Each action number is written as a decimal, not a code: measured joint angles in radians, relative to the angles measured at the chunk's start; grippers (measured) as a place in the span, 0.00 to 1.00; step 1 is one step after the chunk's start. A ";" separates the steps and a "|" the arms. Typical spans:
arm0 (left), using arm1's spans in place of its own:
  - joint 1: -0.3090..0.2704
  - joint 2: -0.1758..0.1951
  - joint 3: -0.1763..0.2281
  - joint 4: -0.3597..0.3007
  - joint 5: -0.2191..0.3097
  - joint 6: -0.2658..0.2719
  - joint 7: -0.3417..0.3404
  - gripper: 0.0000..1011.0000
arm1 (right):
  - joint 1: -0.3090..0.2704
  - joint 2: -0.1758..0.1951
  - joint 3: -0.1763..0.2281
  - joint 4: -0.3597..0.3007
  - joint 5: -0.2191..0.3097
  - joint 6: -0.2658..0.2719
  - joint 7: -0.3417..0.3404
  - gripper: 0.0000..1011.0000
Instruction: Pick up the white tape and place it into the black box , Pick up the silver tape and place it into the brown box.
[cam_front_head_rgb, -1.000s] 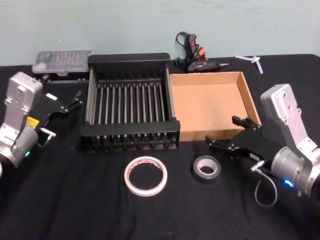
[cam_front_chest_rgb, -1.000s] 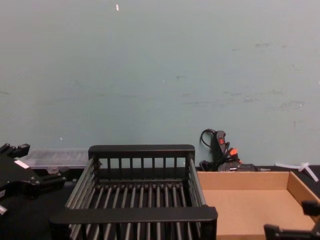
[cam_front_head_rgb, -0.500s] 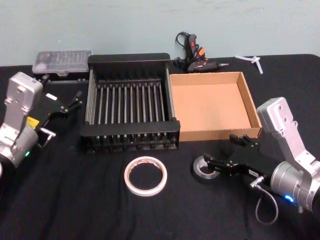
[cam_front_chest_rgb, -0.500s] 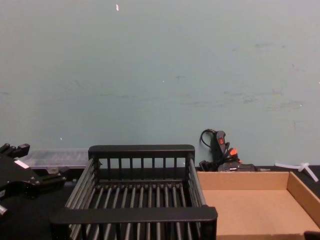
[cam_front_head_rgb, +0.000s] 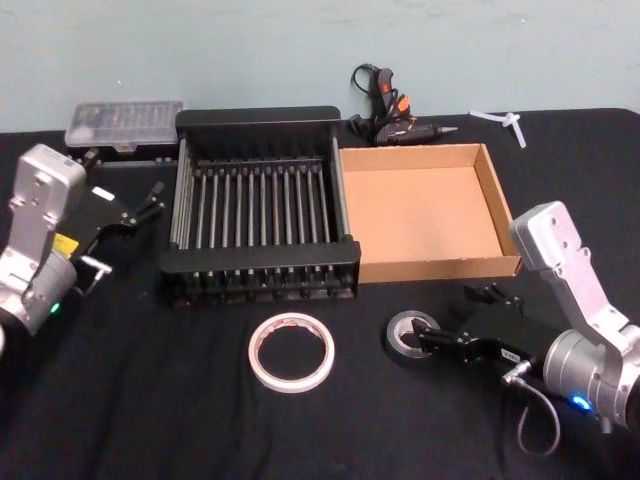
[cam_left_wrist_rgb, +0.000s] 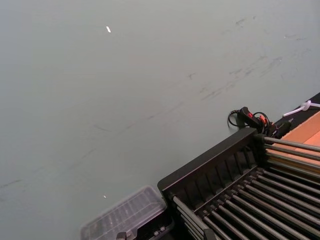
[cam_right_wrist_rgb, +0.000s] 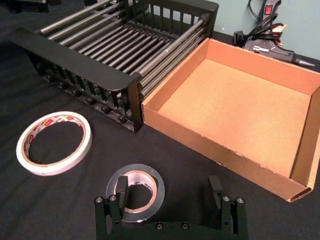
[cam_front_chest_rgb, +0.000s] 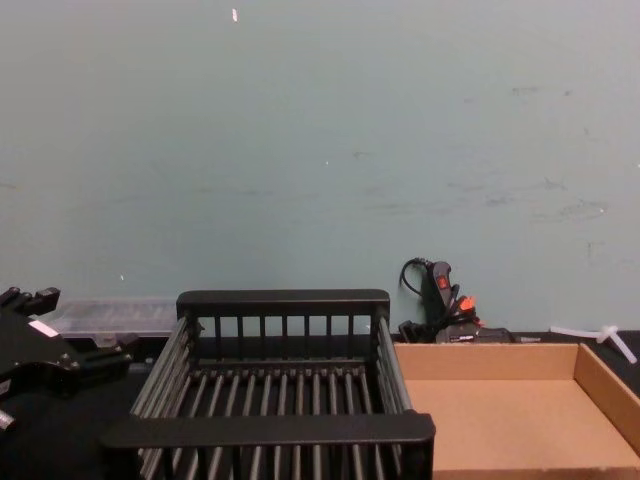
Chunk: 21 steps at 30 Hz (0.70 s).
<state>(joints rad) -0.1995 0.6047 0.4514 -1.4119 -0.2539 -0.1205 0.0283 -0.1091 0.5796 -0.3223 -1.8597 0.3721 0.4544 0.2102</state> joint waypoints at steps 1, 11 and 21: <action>0.000 0.000 0.000 0.000 0.000 0.000 0.000 0.99 | 0.001 -0.002 0.000 0.001 -0.006 0.005 0.002 0.99; 0.000 0.000 0.000 0.000 0.000 0.000 0.000 0.99 | 0.008 -0.021 -0.001 0.023 -0.030 0.019 0.017 0.99; 0.000 0.000 0.000 0.000 0.000 0.000 0.000 0.99 | 0.016 -0.047 0.005 0.050 -0.053 0.031 0.032 0.99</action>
<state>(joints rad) -0.1996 0.6047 0.4513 -1.4120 -0.2539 -0.1206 0.0283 -0.0927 0.5328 -0.3171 -1.8096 0.3193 0.4850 0.2418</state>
